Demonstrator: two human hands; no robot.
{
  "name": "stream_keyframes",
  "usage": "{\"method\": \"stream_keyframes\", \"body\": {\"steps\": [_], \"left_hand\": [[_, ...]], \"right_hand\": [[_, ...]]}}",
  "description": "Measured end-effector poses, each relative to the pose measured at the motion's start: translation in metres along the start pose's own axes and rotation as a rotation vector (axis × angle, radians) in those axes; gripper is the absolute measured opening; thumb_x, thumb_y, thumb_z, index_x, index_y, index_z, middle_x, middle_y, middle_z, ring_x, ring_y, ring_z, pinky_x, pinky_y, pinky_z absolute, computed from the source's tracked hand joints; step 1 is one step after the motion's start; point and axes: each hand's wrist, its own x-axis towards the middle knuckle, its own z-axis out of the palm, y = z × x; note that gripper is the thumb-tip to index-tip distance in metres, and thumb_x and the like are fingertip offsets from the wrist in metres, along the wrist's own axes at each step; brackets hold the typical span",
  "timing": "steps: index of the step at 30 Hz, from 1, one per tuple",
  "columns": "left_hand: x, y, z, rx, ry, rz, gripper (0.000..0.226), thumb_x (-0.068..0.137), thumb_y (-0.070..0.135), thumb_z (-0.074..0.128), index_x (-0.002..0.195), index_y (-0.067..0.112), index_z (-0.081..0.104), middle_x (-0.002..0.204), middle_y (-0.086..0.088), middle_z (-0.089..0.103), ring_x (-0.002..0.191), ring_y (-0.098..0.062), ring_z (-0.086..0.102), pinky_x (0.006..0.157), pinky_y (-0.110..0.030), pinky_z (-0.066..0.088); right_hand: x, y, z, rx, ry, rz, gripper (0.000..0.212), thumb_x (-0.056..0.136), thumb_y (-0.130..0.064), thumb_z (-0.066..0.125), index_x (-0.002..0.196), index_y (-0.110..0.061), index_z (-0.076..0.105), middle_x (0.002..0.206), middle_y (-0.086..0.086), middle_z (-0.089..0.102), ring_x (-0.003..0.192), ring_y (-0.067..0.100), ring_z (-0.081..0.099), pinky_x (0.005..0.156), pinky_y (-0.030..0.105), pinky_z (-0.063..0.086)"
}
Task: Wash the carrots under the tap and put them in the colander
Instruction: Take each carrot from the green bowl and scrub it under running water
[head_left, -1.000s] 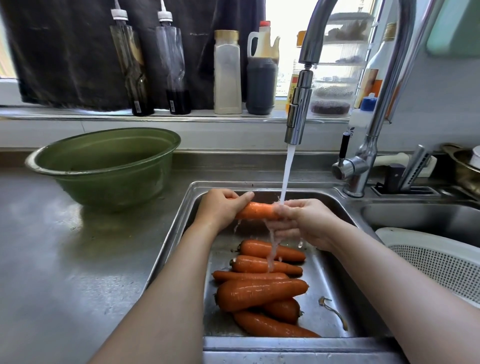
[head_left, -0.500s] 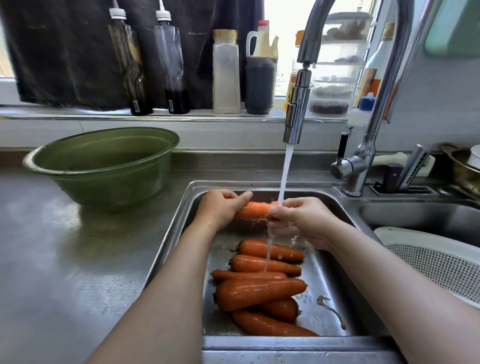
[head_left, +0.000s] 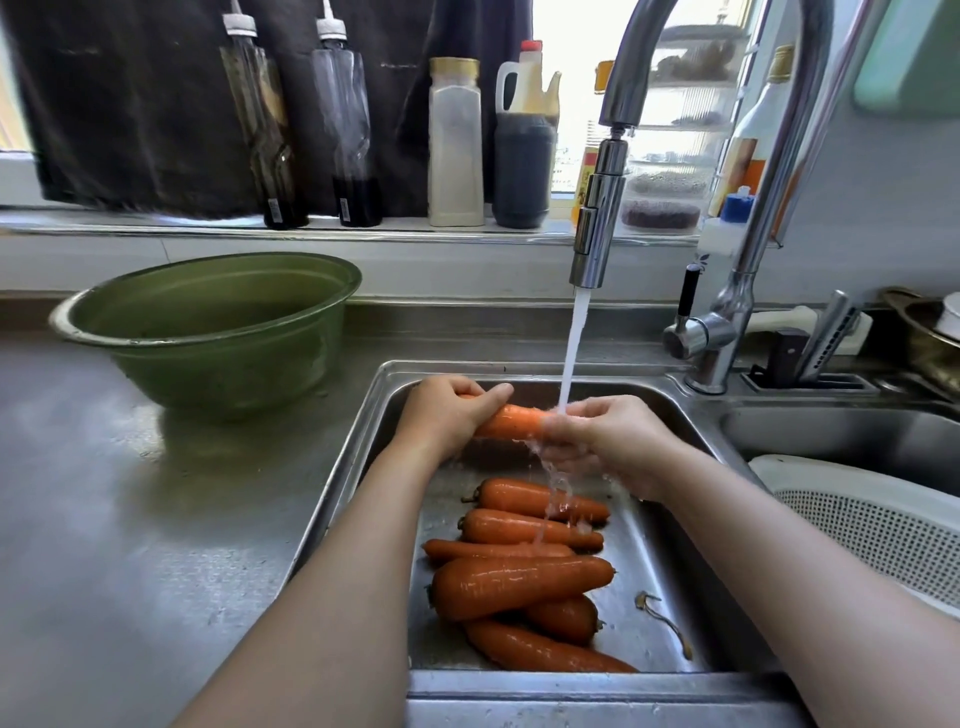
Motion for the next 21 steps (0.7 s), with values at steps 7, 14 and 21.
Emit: {"method": "stream_keyframes", "body": {"steps": [7,14,21], "left_hand": [[0.001,-0.007,-0.003,-0.004,-0.041,-0.086,0.043,0.093,0.060,0.064,0.072,0.023,0.070,0.072,0.006,0.063,0.071,-0.011,0.057,0.060,-0.027,0.037],[0.002,-0.009,-0.003,-0.003,-0.063,-0.238,0.054,0.092,0.065,0.060,0.075,0.015,0.073,0.071,-0.006,0.068,0.065,-0.022,0.063,0.058,-0.029,0.043],[0.004,-0.008,-0.004,-0.014,-0.026,-0.335,0.059,0.094,0.066,0.055,0.090,0.009,0.072,0.080,-0.011,0.072,0.073,-0.026,0.069,0.064,-0.029,0.049]], "right_hand": [[0.004,-0.004,0.013,0.042,0.126,0.045,0.034,0.103,-0.032,0.063,0.113,-0.001,0.070,0.081,0.019,0.078,0.073,0.030,0.078,0.064,0.038,0.063],[-0.006,-0.001,0.001,0.054,-0.109,-0.023,0.021,0.098,-0.012,0.067,0.119,-0.009,0.068,0.107,0.017,0.078,0.099,0.028,0.077,0.084,0.043,0.063],[-0.004,-0.004,0.016,-0.028,0.103,-0.173,0.028,0.095,-0.028,0.074,0.108,-0.004,0.074,0.084,0.013,0.079,0.080,0.026,0.079,0.071,0.037,0.065]]}}
